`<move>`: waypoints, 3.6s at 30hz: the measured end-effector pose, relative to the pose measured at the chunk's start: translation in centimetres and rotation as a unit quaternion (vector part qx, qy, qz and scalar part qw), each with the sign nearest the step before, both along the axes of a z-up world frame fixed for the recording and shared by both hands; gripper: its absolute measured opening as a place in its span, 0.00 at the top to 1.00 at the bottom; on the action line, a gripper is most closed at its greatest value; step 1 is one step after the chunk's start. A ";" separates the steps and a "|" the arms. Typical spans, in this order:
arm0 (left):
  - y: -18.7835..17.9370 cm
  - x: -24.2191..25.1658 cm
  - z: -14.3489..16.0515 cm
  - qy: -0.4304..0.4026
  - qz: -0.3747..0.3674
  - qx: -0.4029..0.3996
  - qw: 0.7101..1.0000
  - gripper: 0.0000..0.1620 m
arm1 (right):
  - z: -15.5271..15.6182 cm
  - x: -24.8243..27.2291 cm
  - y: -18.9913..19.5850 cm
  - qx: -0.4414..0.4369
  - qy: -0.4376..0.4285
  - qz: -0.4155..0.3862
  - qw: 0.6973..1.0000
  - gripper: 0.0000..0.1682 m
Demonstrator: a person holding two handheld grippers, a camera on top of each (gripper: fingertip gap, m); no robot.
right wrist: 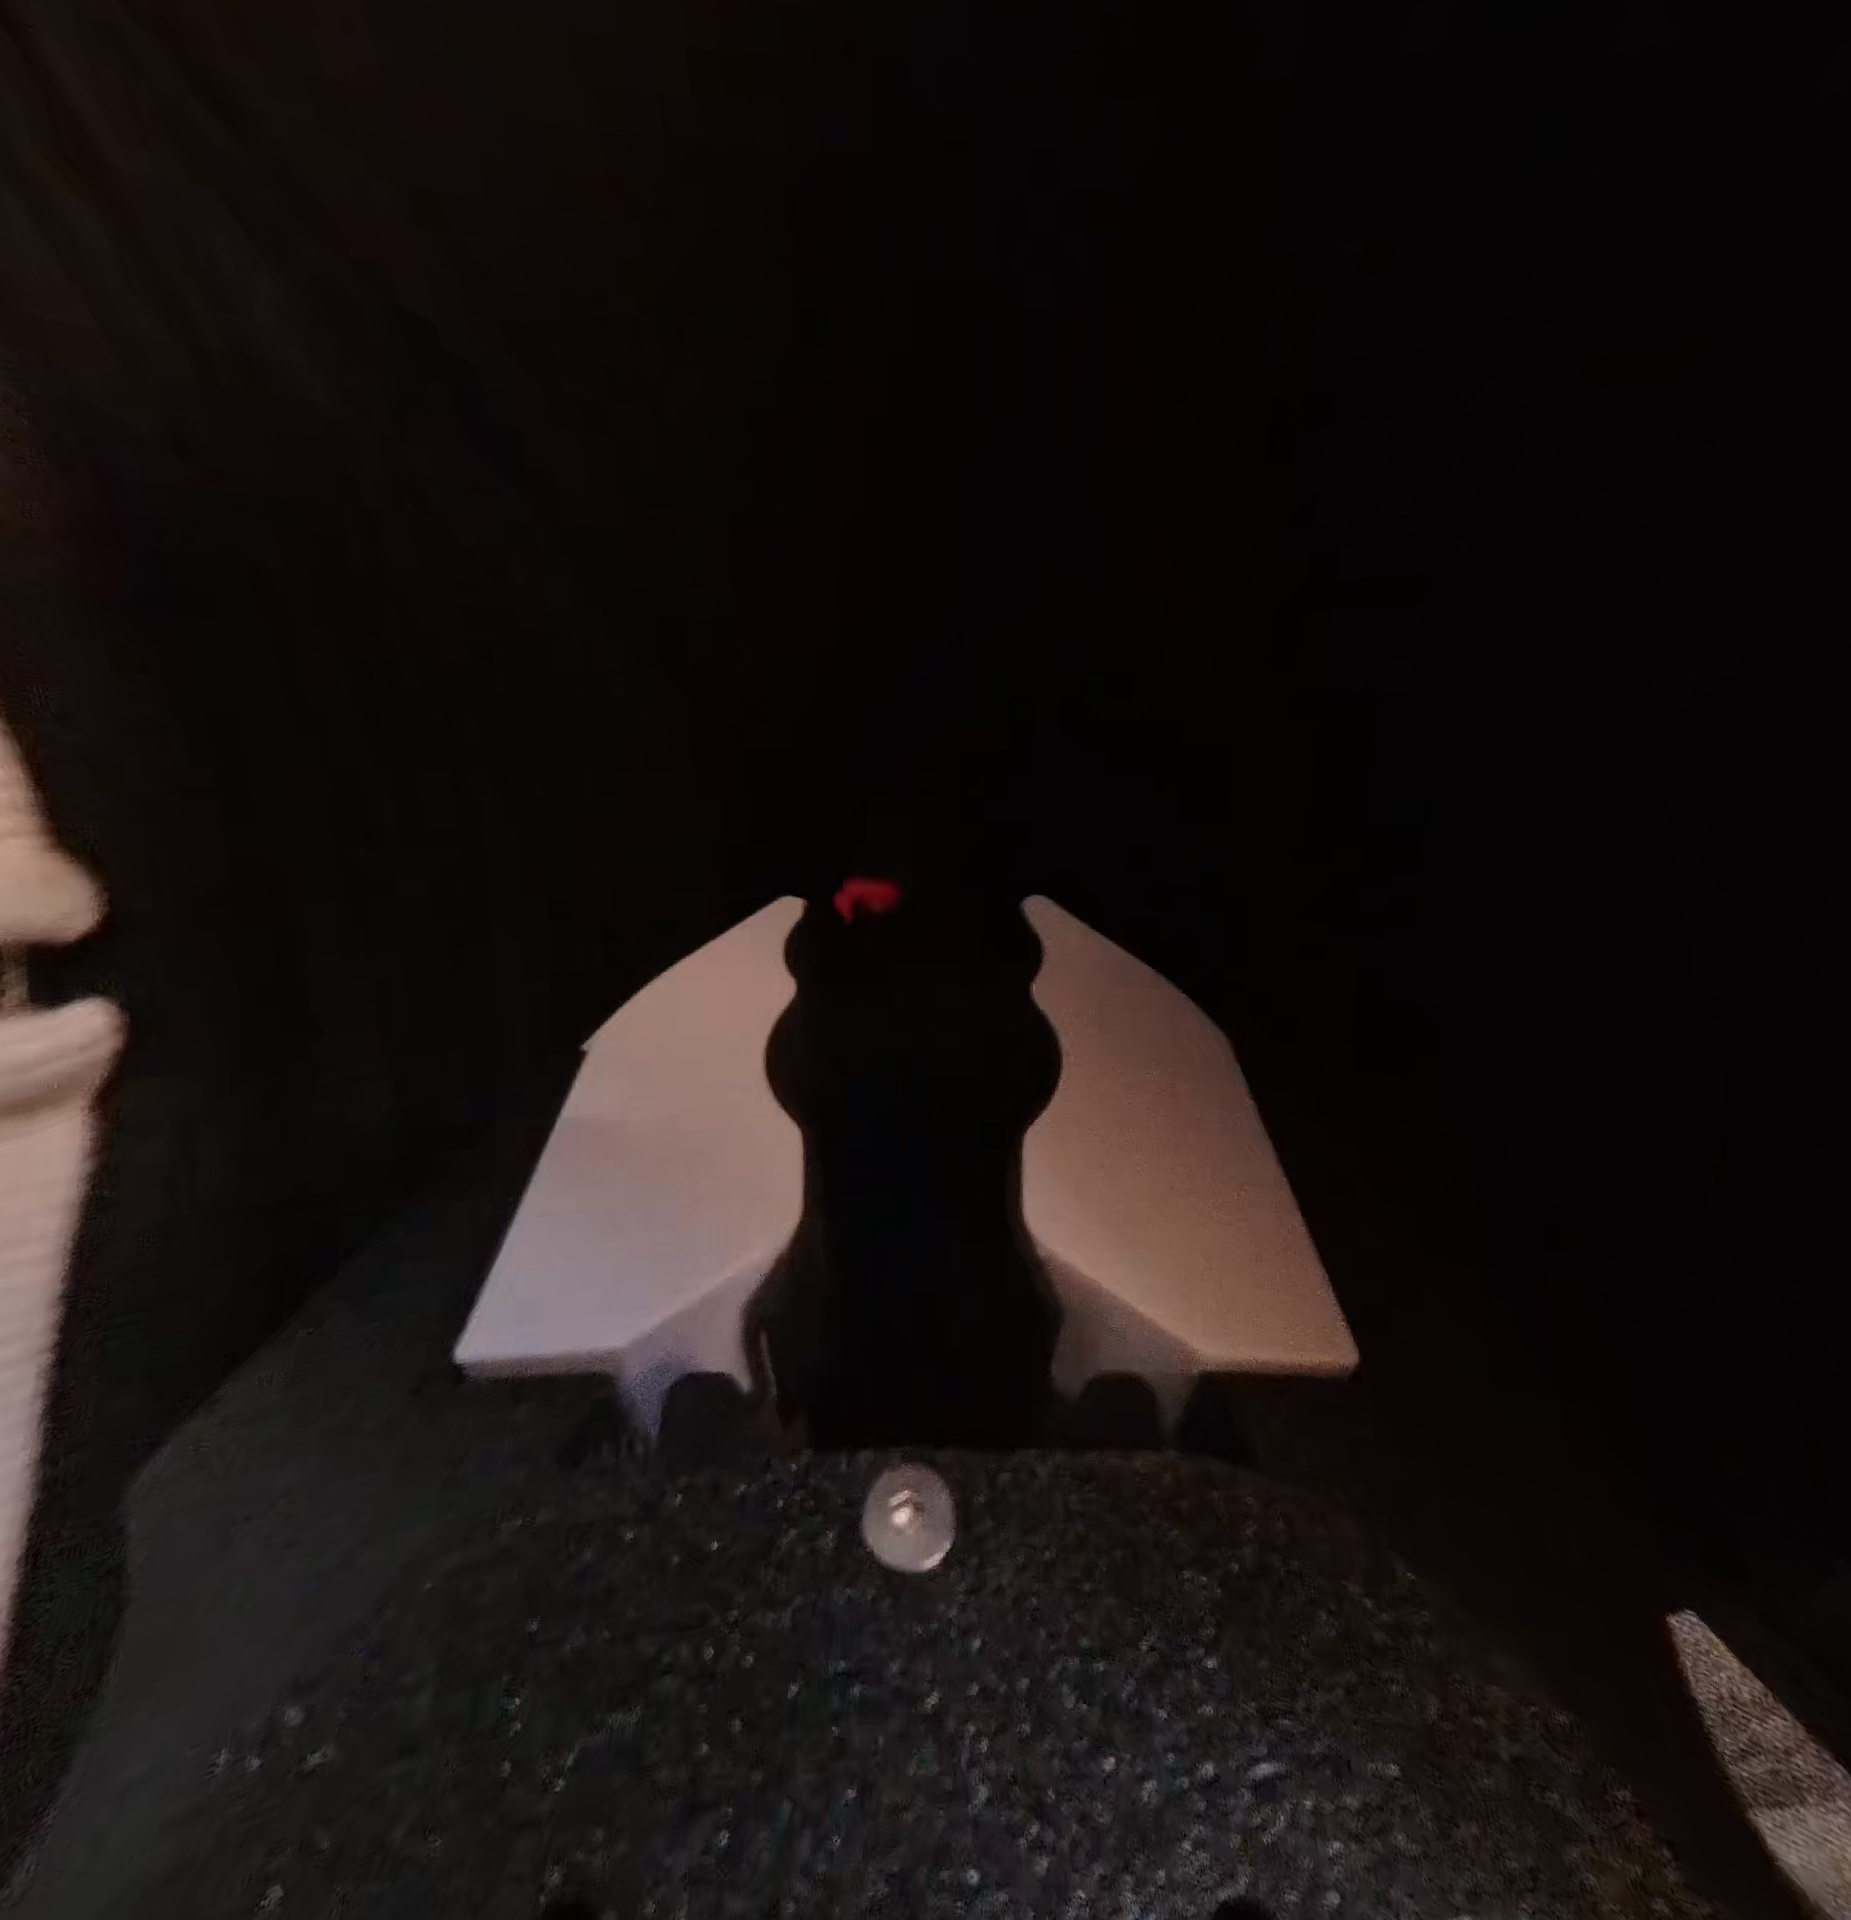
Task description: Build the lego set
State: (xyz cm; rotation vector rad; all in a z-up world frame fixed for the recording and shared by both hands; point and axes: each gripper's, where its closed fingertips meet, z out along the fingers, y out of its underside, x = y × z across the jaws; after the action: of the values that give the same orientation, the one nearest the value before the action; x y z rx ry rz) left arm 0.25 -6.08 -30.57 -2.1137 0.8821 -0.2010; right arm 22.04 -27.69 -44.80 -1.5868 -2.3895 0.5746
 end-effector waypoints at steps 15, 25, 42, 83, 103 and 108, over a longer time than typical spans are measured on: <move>-0.1 0.0 0.1 0.014 -0.007 0.017 1.000 0.96 | 11.2 -1.0 -2.2 -0.146 0.193 0.003 0.970 0.92; 0.2 -0.9 1.6 -0.012 0.034 0.064 0.997 0.89 | 31.6 -13.5 14.0 -0.131 0.432 -0.022 0.892 0.93; 0.5 -0.5 9.2 -0.145 -0.003 0.248 0.958 0.83 | 26.5 -20.5 20.6 -0.161 0.445 0.079 0.877 0.93; -5.2 5.6 9.7 -0.177 -0.308 0.208 0.912 0.90 | 23.8 -17.1 14.8 -0.579 0.048 0.217 0.785 0.92; 2.4 -1.1 7.3 -0.068 -0.001 0.209 0.976 0.89 | 22.3 -24.1 23.1 -0.268 0.353 -0.067 0.894 0.89; 2.5 -1.2 7.1 -0.043 0.001 0.214 0.976 0.89 | 21.8 -24.0 23.2 -0.298 0.331 -0.081 0.892 0.93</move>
State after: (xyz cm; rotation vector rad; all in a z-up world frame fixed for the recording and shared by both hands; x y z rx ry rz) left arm -0.95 -3.63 -23.51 -1.6922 0.7914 -0.0909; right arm -1.93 -4.50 -22.99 -1.4231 -1.6214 1.6199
